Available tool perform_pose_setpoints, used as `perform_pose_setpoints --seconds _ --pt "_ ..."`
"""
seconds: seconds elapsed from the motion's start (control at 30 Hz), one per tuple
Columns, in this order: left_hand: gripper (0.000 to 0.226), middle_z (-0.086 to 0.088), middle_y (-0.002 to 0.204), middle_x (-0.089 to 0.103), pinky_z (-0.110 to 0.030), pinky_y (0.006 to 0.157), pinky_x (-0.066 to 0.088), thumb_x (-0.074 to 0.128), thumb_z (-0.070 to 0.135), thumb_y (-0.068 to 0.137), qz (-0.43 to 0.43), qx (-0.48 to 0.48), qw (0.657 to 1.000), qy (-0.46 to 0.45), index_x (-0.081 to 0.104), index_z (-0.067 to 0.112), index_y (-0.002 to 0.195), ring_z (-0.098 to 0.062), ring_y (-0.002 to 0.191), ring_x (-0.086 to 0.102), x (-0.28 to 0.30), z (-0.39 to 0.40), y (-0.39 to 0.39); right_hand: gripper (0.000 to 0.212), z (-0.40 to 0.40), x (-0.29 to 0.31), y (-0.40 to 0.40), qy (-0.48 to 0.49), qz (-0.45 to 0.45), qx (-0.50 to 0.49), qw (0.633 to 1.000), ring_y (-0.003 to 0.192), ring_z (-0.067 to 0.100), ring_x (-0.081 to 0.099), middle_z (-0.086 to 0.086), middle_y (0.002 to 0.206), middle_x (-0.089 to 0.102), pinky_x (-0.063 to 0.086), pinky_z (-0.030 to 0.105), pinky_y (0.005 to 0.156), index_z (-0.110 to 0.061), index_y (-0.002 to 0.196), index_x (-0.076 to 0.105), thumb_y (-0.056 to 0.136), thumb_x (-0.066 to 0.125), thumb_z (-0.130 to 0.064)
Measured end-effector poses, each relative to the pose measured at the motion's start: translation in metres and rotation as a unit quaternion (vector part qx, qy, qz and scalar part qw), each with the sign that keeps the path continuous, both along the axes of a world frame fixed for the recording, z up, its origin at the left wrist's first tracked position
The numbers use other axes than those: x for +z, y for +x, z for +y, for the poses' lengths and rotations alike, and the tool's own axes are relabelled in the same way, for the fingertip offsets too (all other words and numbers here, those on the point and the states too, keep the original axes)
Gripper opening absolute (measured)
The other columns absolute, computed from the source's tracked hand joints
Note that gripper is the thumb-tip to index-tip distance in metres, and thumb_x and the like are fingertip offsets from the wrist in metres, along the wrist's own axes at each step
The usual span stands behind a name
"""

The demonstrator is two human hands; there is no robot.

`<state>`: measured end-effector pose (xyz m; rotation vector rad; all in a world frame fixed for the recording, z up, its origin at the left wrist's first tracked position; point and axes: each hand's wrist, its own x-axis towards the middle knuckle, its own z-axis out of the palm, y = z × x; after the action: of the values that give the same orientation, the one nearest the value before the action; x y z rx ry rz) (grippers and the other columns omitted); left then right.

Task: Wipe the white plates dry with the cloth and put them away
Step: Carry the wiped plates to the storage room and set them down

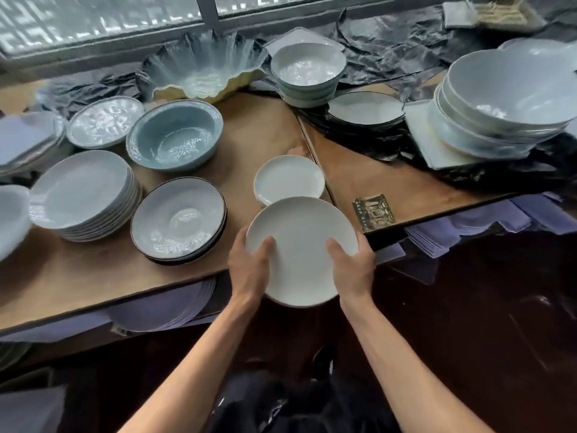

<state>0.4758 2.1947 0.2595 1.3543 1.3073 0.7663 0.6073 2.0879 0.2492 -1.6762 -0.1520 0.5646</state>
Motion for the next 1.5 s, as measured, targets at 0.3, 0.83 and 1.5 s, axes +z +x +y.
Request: perform_pose_setpoints --seconds 0.3,0.83,1.5 --pt "0.033 0.017 0.104 0.07 -0.025 0.074 0.052 0.071 0.031 0.084 0.018 0.042 0.998 -0.053 0.066 0.038 0.116 0.006 0.089 0.066 -0.022 0.055 0.05 0.038 0.065 -0.017 0.059 -0.039 0.005 0.039 0.998 0.099 0.013 0.069 -0.01 0.106 0.072 0.06 0.04 0.083 -0.027 0.124 0.064 0.087 0.072 -0.028" --pt "0.034 0.024 0.111 0.068 -0.04 0.092 0.057 0.068 0.043 0.086 -0.01 0.097 0.989 -0.108 0.055 0.07 0.103 -0.004 0.104 0.066 -0.06 0.151 0.108 0.044 0.183 -0.032 0.122 -0.113 -0.026 0.079 0.99 0.103 0.013 0.066 -0.014 0.11 0.069 0.06 0.041 0.084 -0.029 0.129 0.062 0.086 0.073 -0.029" --pt "0.042 0.022 0.112 0.07 -0.042 0.09 0.059 0.065 0.045 0.086 0.041 0.201 0.972 -0.115 0.058 0.049 0.128 -0.001 0.102 0.066 -0.083 0.161 0.148 0.044 0.225 -0.066 0.175 -0.158 -0.035 0.21 0.964 0.115 0.026 0.059 0.007 0.128 0.06 0.055 0.052 0.095 -0.031 0.136 0.056 0.094 0.066 -0.035"
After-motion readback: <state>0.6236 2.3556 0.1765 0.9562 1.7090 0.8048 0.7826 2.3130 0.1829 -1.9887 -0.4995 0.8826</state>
